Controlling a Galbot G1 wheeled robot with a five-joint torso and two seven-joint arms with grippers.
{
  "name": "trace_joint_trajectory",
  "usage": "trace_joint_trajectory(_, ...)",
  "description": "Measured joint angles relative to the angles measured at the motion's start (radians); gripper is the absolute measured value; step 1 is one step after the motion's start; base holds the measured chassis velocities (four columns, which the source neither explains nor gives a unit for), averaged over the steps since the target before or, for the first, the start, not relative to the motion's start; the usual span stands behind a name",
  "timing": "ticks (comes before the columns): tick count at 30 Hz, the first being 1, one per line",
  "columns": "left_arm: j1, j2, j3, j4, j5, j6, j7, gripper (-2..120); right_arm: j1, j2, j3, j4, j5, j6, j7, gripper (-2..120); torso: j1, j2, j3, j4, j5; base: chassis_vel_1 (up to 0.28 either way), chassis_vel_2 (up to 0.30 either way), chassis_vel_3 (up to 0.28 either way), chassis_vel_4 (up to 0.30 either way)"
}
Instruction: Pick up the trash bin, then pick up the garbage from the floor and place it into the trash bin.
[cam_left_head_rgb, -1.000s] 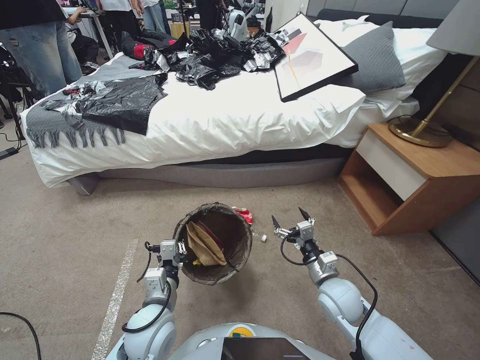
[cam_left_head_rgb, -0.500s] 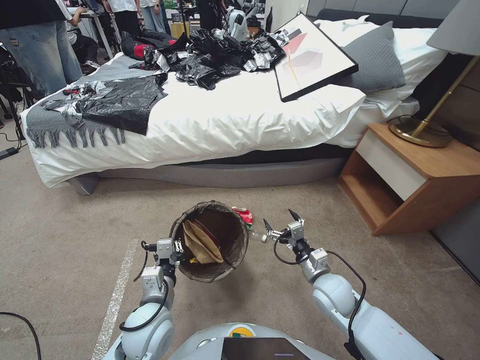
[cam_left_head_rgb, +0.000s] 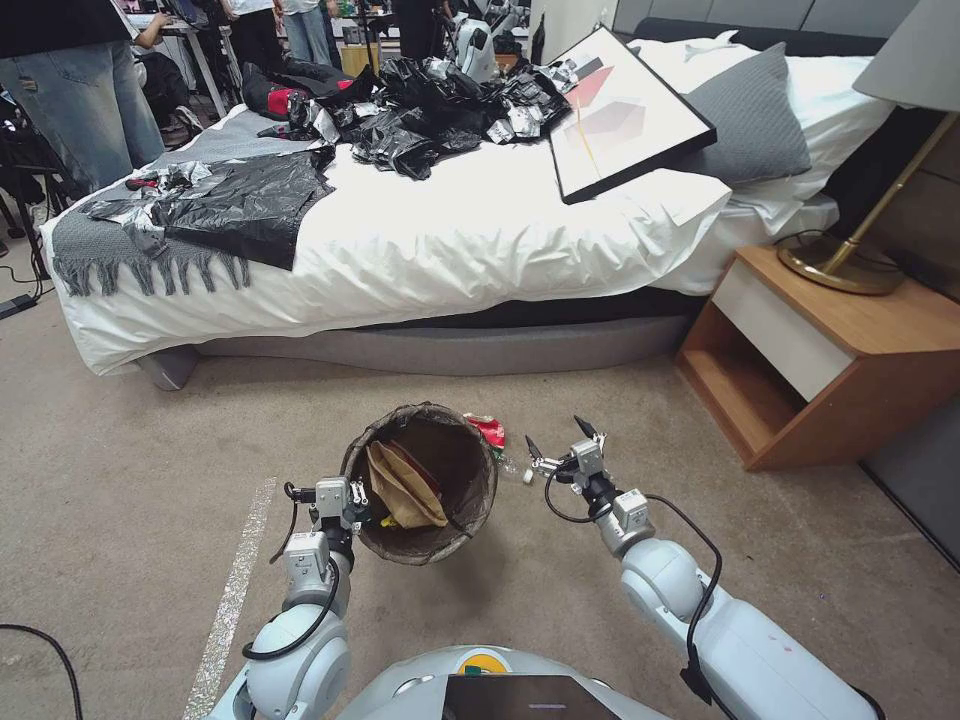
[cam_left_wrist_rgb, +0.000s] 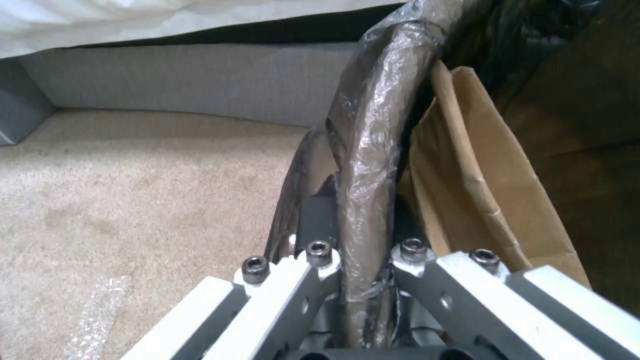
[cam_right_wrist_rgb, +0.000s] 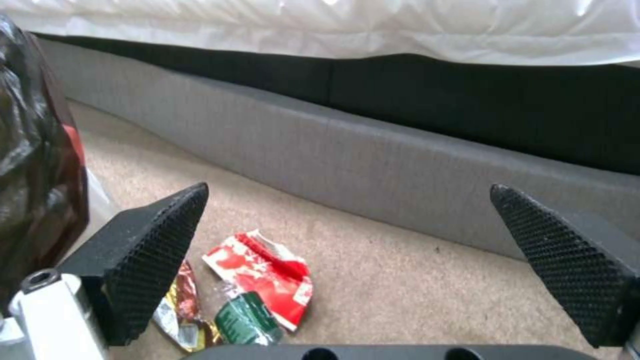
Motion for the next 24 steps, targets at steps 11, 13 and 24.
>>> trace_joint_trajectory(11, 0.002, 0.0, 0.0, 0.0, 0.001, 0.0, 0.0, 0, 0.03, -0.005, -0.019, -0.044, 0.001, 0.003, -0.015, 100, 0.0, 0.0, 0.0, 0.0, 0.0, 0.0, 0.0, 0.0, 0.0)
trace_joint_trajectory(13, 0.002, -0.001, 0.0, 0.0, 0.001, 0.0, -0.001, 0, 0.034, -0.006, -0.021, -0.049, 0.002, 0.003, -0.017, 100, 0.0, 0.0, 0.0, -0.0001, 0.0, 0.0, 0.0, 0.0, 0.0)
trace_joint_trajectory(24, -0.003, -0.002, -0.003, 0.007, 0.002, -0.001, -0.005, 0, 0.203, -0.023, -0.163, -0.198, 0.091, -0.015, -0.076, 100, 0.0, 0.0, 0.0, 0.0003, -0.0001, 0.0, 0.0, 0.0, 0.0)
